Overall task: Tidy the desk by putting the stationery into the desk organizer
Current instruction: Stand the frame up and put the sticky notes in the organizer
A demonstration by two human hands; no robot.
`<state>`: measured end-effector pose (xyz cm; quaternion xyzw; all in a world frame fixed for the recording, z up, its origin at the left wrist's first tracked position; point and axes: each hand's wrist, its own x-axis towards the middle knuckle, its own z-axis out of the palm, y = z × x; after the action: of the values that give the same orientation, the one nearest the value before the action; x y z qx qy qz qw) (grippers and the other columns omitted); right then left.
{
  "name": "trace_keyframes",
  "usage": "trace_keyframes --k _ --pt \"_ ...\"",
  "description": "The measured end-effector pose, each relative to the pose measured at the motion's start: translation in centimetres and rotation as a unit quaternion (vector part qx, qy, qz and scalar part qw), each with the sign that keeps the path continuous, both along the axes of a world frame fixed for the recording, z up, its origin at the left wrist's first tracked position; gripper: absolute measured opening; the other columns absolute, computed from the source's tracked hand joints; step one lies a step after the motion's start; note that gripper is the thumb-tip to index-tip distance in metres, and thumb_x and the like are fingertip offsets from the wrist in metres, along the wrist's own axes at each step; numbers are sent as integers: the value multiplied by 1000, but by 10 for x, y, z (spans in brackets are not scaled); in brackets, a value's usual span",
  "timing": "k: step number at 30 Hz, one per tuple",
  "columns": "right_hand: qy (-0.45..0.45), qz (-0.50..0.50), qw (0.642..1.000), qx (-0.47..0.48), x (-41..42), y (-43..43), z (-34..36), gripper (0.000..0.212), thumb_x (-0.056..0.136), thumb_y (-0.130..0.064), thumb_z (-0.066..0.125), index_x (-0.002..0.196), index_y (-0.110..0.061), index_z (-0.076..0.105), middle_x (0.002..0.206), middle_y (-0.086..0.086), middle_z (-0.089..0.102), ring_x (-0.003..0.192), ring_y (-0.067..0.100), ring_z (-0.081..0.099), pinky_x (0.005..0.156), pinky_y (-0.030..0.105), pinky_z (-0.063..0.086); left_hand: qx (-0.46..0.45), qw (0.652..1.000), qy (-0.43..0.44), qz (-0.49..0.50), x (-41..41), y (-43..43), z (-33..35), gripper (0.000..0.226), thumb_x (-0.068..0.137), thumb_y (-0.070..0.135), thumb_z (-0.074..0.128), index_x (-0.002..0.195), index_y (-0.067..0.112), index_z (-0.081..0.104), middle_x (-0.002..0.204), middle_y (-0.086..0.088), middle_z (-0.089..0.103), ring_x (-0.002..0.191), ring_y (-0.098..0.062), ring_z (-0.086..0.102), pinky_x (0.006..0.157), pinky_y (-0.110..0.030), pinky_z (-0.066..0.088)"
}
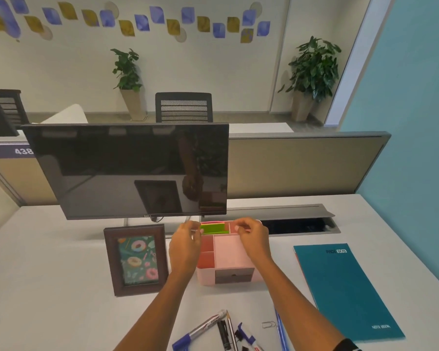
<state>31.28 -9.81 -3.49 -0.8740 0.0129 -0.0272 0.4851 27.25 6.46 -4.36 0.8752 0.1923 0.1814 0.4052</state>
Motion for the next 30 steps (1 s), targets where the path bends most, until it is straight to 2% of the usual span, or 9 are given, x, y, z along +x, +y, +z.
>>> trace_keyframes --k 4,7,10,14,17,21,26,30 --pt "-4 -20 999 37 -28 -15 3 15 92 -21 57 104 -20 66 102 -6 60 89 11 55 61 7 39 -6 999 -49 -20 -29 -12 6 16 94 18 56 106 16 67 105 -1 68 89 -15 63 74 -29 54" --pt "-22 -37 995 86 -58 -29 1 14 90 -15 60 101 -17 69 98 -7 63 92 10 57 69 5 41 -4 996 -76 -55 -55 -28 5 14 93 16 58 104 17 66 101 1 68 87 -14 63 74 -31 56" --pt "-28 -41 993 103 -91 -45 -6 14 89 -10 60 97 -17 70 96 -8 65 89 6 59 69 5 44 -7 992 -88 -95 -84 -50 0 10 92 17 60 100 20 65 97 7 67 86 -9 63 74 -26 56" --pt "-20 -44 993 107 -131 -67 -19 18 87 -5 60 94 -19 69 92 -7 68 86 5 61 71 8 47 13 985 -54 -161 -121 -87 -11 11 90 23 63 100 24 67 99 12 68 86 -3 61 78 -19 52" --pt "13 -40 996 79 -157 -82 -33 15 87 -8 62 99 -15 69 95 -2 70 87 9 62 69 6 46 47 974 2 -222 -146 -111 -23 12 91 32 60 99 27 67 97 12 67 86 -3 60 78 -23 51" --pt "33 -61 996 51 -195 -105 -46 18 90 -6 56 98 -14 69 96 -1 70 87 13 63 78 19 51 135 929 91 -333 -183 -136 -35 25 92 34 56 114 25 63 113 7 65 104 -12 59 86 -25 45" --pt "53 -74 996 -20 -240 -134 -60 25 92 -1 48 105 -11 67 105 4 69 91 12 59 82 20 46 246 864 180 -400 -212 -162 -52 43 88 36 62 128 21 54 125 -4 58 117 -25 51 100 -41 40" --pt "63 -83 993 -58 -265 -157 -67 27 92 0 47 107 -12 66 109 5 68 95 13 58 84 21 43 303 835 195 -417 -222 -175 -58 52 86 34 64 133 19 48 130 -7 52 120 -28 46 102 -44 35"
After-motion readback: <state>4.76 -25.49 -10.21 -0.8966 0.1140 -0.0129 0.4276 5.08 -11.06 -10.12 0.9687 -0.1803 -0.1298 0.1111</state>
